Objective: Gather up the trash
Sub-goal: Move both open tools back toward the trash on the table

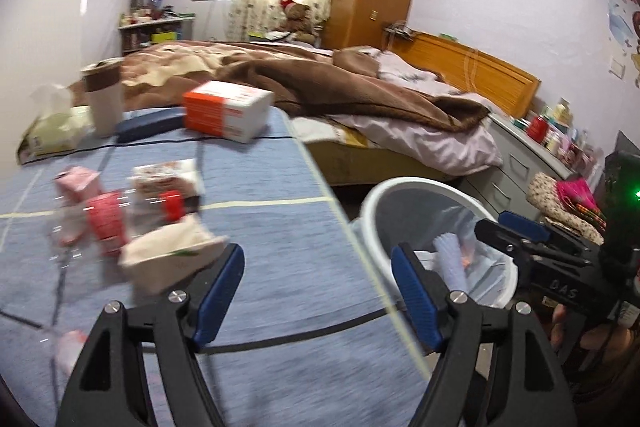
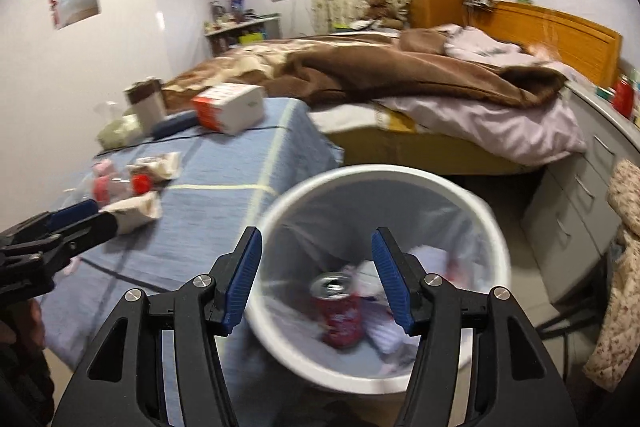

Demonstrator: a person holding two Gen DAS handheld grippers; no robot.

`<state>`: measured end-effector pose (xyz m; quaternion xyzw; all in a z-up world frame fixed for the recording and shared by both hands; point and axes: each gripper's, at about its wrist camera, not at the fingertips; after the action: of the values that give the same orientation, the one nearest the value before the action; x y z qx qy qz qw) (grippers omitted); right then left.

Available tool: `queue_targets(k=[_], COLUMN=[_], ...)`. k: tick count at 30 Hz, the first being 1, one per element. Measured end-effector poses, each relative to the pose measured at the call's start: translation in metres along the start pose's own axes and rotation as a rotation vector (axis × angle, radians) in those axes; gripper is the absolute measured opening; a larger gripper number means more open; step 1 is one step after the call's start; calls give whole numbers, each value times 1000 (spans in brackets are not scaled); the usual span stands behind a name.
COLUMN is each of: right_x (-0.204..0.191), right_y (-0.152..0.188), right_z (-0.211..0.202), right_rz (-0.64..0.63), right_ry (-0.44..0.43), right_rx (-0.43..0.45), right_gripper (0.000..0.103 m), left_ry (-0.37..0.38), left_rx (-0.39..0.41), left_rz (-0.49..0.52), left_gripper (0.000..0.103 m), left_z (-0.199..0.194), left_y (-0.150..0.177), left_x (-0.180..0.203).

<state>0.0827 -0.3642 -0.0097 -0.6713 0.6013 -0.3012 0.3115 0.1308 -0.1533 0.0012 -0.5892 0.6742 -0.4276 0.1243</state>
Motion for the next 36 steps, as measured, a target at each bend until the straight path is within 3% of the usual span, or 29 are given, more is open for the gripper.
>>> queue_targets(k=[6, 13, 18, 28, 36], right_x=[-39, -78, -113, -153, -163], right_y=[-8, -13, -16, -28, -40], right_z=[7, 25, 38, 74, 98], right_rz=[-31, -24, -52, 12, 116], right_ry=[-76, -151, -157, -267, -285], right_rx=[5, -20, -36, -98, -133], right_gripper=[59, 59, 59, 59, 59], left_ry=[-49, -165, -248, -258, -267], left_rx=[38, 73, 79, 10, -24], left_rz=[-60, -125, -139, -180, -208], left_gripper=[80, 80, 80, 80, 80], left_z=[-28, -54, -62, -53, -41], left_y=[2, 12, 22, 41, 45], left_x=[-47, -106, -137, -179, -200])
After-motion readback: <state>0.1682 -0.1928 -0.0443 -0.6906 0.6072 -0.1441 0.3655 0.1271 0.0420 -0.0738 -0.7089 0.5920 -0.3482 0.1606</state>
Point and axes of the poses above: each gripper's, at about its wrist camera, not at the fingertips, and z roughly the way its jaws point, x to its right, y to its underside, and after that the axes turned 12 degrees about -z, right-handed
